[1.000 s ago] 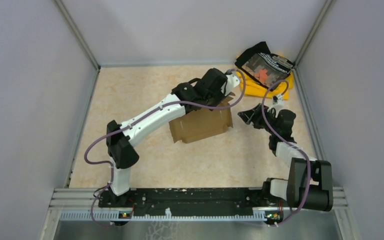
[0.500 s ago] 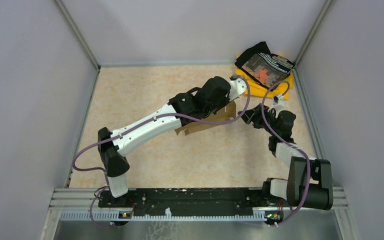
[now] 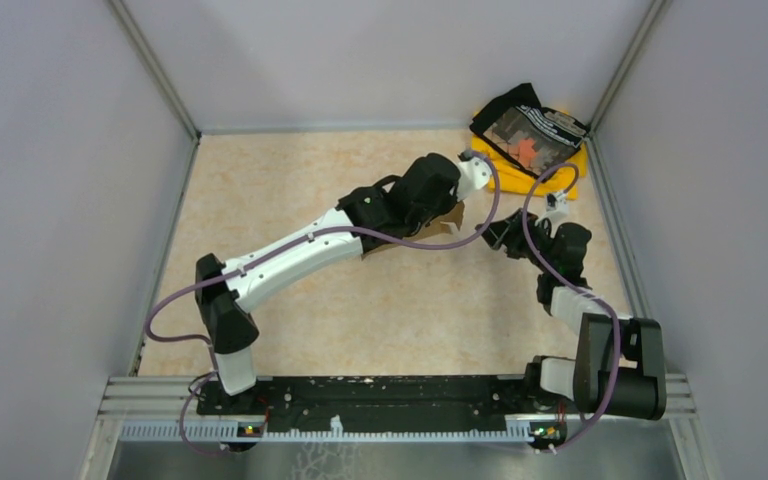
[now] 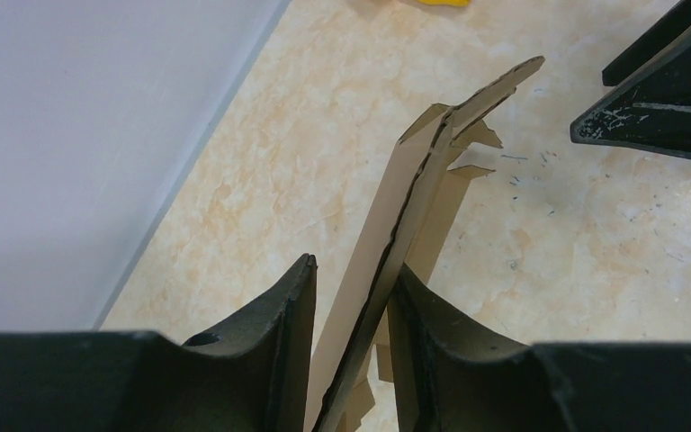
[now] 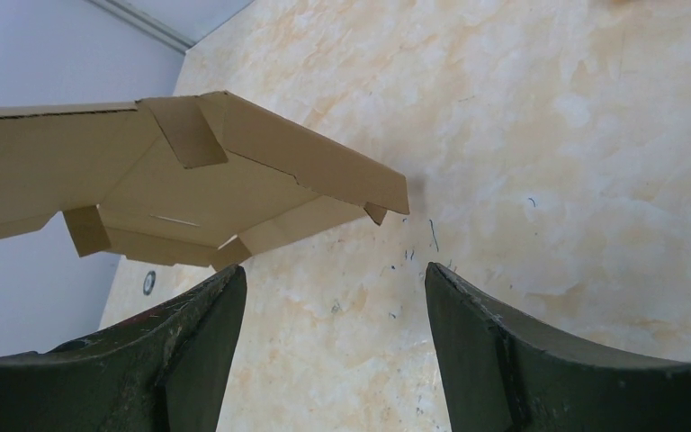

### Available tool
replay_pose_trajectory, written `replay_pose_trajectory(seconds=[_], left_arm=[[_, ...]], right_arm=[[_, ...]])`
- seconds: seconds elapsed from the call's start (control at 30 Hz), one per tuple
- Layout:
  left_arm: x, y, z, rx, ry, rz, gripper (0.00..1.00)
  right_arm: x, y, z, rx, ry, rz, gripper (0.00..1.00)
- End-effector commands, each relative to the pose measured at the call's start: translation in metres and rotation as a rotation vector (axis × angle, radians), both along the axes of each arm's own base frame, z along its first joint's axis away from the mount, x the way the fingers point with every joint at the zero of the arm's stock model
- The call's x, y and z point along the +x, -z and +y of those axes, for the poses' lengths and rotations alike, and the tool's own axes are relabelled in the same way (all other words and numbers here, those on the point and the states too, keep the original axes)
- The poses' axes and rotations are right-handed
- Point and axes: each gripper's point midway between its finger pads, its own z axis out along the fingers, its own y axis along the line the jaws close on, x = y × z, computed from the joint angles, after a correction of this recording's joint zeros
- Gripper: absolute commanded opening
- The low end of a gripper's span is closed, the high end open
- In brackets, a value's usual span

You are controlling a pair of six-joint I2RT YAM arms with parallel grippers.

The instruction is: Fold the paper box

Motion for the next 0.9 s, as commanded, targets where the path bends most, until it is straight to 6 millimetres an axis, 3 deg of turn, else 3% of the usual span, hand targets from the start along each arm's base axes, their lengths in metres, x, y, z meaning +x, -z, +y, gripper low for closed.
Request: replay_pose_trajectory(seconds=[0.0, 0.5, 0.67, 0.87], left_arm=[[0.005, 0.012, -0.004, 0.009, -0.002, 0.0, 0.26], [-0.01, 0.041, -0.006, -0.046, 0.017, 0.088, 0.25], [-0.014, 0.054, -0.004, -0.046, 0.012, 0.115, 0.25], [-0.018, 0.053, -0.005, -0.07, 0.022, 0.13, 0.26]], right_arm=[[0.005, -0.011, -0.003, -0.004, 0.004, -0.062, 0.72], [0.014, -0.012, -0.003, 0.032, 0.004, -0.072, 0.72], [0.025, -0.013, -0.002, 0.067, -0.002, -0.076, 0.72], [0.044, -0.014, 0.002, 0.142, -0.02, -0.095, 0.68]])
